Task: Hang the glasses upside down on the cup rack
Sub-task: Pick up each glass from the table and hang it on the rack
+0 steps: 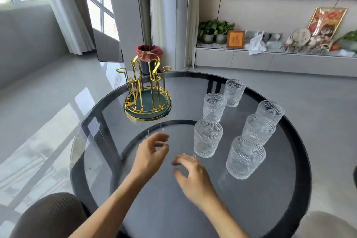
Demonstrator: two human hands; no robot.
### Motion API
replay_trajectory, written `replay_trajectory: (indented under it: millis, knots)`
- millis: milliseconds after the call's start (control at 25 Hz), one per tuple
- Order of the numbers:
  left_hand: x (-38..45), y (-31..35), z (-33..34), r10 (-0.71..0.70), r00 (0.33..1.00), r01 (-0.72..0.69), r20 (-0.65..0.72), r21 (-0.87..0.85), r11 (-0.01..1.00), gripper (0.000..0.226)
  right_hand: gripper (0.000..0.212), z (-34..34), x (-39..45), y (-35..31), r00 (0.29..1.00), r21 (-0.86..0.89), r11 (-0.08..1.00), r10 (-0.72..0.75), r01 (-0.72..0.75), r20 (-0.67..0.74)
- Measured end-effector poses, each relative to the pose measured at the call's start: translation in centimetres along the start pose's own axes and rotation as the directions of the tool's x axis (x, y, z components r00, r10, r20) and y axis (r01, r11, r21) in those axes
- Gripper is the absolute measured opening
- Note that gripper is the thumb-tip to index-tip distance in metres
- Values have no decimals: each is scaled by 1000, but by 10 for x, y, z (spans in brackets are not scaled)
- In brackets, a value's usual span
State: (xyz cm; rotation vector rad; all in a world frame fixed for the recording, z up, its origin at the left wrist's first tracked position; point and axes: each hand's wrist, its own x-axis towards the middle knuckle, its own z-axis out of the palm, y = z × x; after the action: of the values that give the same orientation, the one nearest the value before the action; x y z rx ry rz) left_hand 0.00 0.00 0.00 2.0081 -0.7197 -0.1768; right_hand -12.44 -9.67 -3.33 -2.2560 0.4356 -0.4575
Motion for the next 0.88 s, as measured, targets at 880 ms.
replay_trajectory:
  millis: [880]
  knots:
    - [14, 67, -18, 143, 984, -75, 108, -479, 875, 74, 57, -60, 25, -57, 905, 976, 31, 381, -215, 188]
